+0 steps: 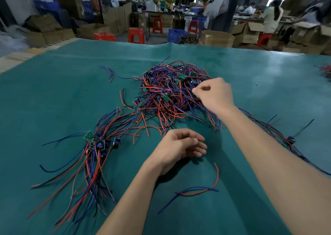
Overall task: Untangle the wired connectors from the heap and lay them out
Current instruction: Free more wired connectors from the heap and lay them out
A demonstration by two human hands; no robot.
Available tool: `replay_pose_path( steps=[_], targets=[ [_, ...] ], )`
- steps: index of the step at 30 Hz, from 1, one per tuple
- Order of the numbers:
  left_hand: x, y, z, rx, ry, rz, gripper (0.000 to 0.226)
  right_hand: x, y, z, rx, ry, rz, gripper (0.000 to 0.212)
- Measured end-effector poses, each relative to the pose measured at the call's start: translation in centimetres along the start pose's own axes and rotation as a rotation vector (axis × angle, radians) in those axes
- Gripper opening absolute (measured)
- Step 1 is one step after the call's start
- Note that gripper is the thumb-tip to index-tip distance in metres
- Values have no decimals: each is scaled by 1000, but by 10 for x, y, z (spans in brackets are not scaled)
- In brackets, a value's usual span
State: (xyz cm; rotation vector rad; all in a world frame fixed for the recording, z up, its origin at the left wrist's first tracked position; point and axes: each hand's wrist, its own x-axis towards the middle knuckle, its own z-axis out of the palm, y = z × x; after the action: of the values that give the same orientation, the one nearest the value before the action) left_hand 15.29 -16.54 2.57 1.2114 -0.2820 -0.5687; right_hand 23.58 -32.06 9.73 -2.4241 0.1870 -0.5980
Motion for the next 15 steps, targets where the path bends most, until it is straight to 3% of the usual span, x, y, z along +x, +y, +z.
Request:
replay_pose_path(
  steps=[7,11,15],
  targets=[
    [0,3,1,-83,76,-15,19,-30,25,-45,609,75,232,17],
    [3,5,1,-154,151,-13,22,-69,41,-43,766,90,281,19],
    [3,5,1,-189,168,1,25,-100,52,-29,792,-132,275,12]
  ],
)
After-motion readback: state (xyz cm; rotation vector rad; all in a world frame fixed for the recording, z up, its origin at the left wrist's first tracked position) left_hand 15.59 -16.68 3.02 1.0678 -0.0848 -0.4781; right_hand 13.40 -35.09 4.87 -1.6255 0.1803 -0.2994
